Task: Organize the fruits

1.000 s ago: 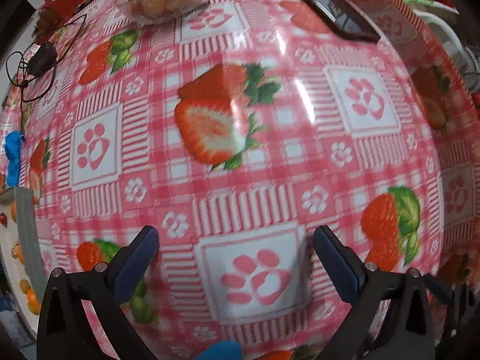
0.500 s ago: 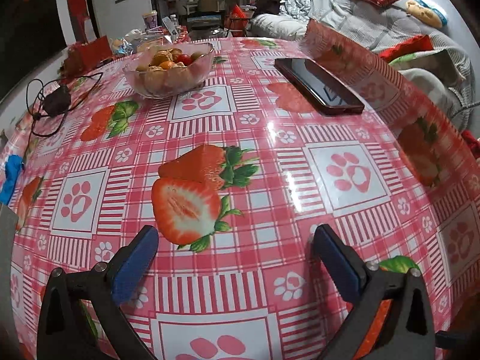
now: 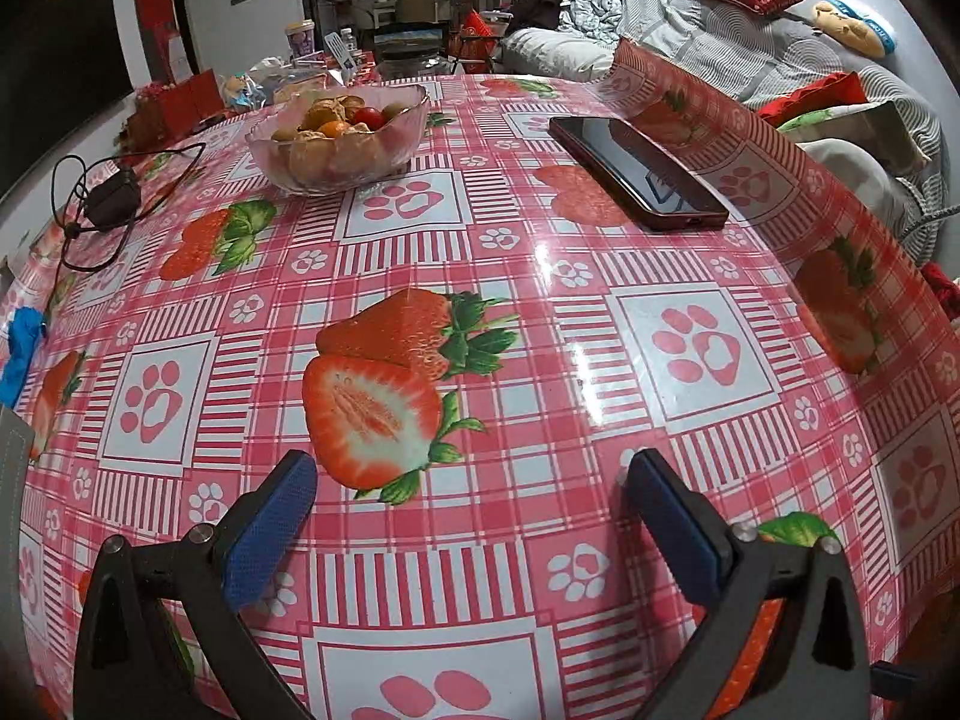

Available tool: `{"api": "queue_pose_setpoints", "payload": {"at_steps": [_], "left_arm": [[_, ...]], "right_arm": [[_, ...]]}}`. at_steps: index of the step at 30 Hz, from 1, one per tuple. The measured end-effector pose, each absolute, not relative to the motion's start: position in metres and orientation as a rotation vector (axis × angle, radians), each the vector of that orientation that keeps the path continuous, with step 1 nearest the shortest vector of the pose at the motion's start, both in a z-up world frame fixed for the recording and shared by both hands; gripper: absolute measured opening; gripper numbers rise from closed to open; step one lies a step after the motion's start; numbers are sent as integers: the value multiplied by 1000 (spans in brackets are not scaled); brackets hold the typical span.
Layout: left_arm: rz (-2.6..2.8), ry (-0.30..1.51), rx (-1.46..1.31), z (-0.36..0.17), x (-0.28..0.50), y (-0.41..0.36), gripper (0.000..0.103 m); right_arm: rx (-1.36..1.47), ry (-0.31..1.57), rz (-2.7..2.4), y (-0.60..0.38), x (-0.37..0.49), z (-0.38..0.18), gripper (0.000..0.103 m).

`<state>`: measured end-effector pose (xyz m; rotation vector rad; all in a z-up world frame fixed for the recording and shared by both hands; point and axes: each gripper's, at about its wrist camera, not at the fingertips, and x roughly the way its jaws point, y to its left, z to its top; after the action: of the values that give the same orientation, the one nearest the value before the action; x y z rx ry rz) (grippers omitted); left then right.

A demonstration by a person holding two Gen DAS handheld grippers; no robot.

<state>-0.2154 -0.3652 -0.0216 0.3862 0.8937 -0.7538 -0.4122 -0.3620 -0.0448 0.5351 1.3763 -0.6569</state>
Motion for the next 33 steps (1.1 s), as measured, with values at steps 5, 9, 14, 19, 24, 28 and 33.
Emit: {"api": "queue_pose_setpoints", "payload": {"at_steps": [5, 9, 14, 19, 24, 28, 33], "left_arm": [[-754, 894, 387, -21, -215, -364, 103], [-753, 895, 387, -22, -216, -365, 103], [-753, 896, 388, -22, -216, -366, 103], [-753, 896, 388, -22, -216, -365, 103], [-753, 896, 388, -22, -216, -366, 103], [-753, 896, 388, -21, -215, -365, 103], [-753, 896, 388, -22, -215, -366, 103]], "right_arm": [[511, 1331, -663, -357, -417, -43, 103], [516, 1333, -664, -358, -417, -43, 103], [520, 1336, -666, -355, -420, -44, 103], [520, 1336, -667, -359, -417, -43, 103], [527, 1335, -675, -358, -417, -42, 103], [536, 1346, -676, -360, -415, -43, 103], [539, 1350, -675, -361, -414, -42, 103]]}}
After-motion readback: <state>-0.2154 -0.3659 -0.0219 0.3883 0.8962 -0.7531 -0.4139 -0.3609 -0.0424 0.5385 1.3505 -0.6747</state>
